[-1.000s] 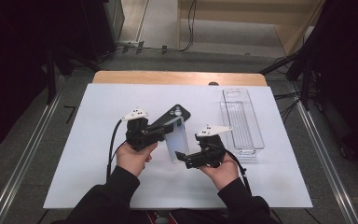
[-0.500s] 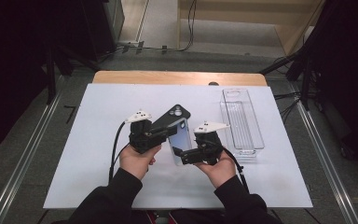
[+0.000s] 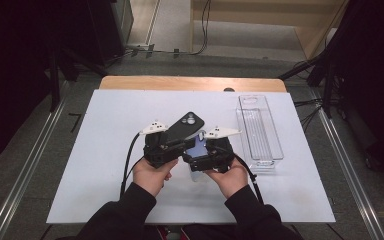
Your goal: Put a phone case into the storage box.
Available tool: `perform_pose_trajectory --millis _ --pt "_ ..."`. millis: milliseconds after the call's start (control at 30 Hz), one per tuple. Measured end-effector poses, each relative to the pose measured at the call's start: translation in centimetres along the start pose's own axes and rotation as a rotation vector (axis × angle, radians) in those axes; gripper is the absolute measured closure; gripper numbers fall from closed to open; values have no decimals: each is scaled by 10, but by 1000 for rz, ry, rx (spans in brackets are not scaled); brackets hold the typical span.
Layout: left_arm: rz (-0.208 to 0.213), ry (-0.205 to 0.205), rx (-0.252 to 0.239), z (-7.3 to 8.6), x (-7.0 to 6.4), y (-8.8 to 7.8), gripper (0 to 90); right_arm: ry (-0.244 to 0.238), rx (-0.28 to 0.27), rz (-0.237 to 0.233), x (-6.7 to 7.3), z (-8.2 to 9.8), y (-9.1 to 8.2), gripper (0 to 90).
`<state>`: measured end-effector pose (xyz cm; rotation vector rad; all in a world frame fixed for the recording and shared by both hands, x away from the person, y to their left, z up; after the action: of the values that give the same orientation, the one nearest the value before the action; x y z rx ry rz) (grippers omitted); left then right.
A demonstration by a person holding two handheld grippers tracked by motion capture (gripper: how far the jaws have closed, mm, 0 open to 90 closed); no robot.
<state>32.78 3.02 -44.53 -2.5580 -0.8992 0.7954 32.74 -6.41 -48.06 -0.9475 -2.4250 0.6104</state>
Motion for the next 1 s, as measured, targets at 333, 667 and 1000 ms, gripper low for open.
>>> perform_pose_trajectory --millis 333,667,1000 --pt "4 -15 -6 -1 -3 -1 802 -2 -20 -21 1 -3 -5 149" --pt "31 -34 -24 -9 -4 -18 626 8 -18 20 -15 -1 -11 150" --pt "99 -29 94 3 -2 -21 415 12 -32 22 -28 -4 -22 150"
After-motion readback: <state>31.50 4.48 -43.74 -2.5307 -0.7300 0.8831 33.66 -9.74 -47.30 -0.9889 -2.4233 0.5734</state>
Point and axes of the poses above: each handheld gripper's, and its own axes: y roughly forward along the jaws, z roughly out of its underside, x roughly to its left, the point moved 7 cm from there along y, roughly forward along the jaws, and after that the axes turned 4 degrees about -z, right-handed, at the moved point
